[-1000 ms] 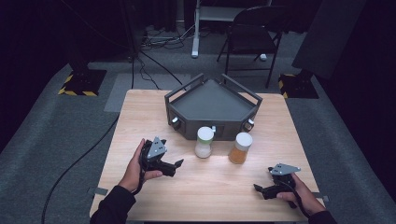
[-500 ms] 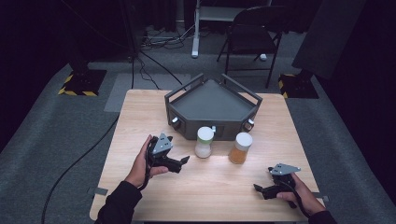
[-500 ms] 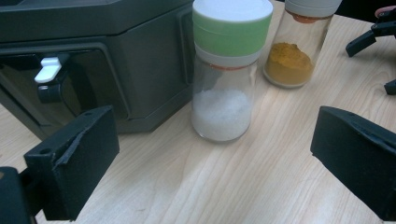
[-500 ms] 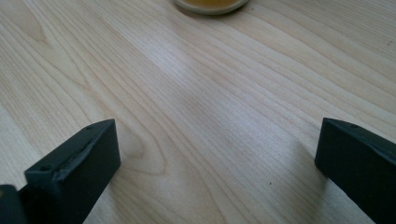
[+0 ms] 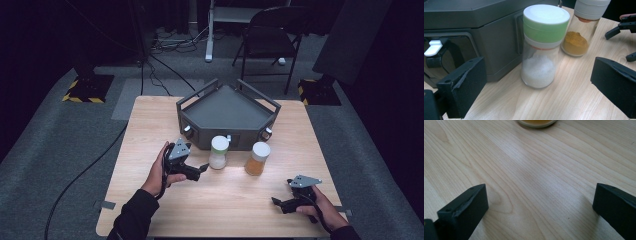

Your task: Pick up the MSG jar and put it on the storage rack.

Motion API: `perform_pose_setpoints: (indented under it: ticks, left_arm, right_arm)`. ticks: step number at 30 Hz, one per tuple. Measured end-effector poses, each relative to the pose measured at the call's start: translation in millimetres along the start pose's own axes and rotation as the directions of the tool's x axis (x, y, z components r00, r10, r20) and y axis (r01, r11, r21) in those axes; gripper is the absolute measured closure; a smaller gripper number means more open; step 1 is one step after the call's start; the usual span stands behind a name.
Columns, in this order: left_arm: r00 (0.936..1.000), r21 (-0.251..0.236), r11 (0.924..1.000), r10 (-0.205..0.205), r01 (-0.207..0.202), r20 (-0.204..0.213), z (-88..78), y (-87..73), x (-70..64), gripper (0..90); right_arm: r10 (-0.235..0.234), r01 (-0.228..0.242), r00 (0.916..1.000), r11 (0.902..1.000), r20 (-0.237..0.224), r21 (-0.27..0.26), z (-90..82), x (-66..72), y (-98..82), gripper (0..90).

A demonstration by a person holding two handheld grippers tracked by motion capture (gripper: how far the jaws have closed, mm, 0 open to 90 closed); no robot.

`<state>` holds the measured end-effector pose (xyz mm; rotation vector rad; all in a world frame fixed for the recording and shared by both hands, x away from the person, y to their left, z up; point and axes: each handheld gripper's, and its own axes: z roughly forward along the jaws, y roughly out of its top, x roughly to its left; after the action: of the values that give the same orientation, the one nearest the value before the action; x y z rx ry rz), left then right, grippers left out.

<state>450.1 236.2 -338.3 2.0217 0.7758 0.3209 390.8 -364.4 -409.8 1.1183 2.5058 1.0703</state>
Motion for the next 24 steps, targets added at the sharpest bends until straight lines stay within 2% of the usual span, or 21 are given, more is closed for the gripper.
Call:
perform_pose_setpoints:
  ticks: [10, 16, 24]
  left_arm:
    - [0.9987, -0.023, 0.9992, -0.032, 0.033, 0.039, 15.9, -1.0, 4.6, 0.7]
    - [0.9978, -0.007, 0.9994, -0.033, 0.034, 0.058, 26.6, 0.6, 3.3, 0.7]
    - [0.9955, 0.009, 0.9979, -0.064, 0.064, 0.070, 43.5, -0.3, 1.9, 0.8]
  right_arm:
    - [0.000, 0.000, 1.0000, 1.0000, 0.000, 0.000, 0.0, 0.0, 0.0, 0.0]
    - [-0.001, 0.001, 1.0000, 1.0000, -0.001, 0.000, 0.1, -0.3, 0.0, 0.0]
    - [0.000, 0.000, 1.0000, 1.0000, -0.002, 0.000, 0.1, -0.3, 0.0, 0.0]
